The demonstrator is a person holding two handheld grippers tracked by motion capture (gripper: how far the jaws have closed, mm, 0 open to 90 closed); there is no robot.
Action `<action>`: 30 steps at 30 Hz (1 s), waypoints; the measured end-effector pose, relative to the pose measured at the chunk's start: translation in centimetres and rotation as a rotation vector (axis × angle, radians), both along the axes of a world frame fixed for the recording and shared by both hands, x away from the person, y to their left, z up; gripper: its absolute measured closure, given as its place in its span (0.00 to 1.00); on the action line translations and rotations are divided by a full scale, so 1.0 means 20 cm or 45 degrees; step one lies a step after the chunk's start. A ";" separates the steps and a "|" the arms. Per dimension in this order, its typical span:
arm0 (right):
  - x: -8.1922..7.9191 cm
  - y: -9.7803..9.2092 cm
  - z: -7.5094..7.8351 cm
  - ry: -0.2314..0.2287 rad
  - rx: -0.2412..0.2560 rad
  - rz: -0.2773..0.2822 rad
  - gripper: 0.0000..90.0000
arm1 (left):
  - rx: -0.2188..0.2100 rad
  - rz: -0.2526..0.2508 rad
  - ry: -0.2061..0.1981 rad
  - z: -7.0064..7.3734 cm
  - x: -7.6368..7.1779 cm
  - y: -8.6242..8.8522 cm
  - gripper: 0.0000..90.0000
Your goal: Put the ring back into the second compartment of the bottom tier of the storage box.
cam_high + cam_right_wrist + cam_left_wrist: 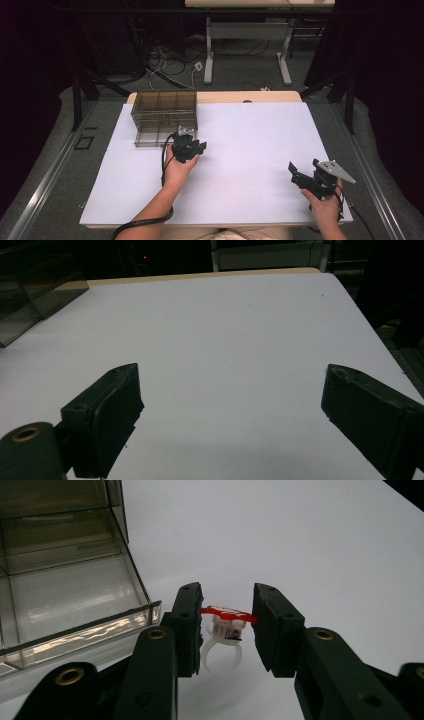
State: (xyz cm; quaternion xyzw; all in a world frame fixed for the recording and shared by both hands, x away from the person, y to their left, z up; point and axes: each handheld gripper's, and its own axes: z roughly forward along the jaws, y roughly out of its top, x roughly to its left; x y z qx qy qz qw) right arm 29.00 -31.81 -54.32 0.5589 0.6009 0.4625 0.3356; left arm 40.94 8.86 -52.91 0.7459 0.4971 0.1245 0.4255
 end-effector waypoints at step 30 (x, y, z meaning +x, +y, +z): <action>0.00 -0.01 0.00 -0.002 0.014 -0.004 0.10 | -0.034 0.081 -0.127 0.09 0.00 0.04 0.72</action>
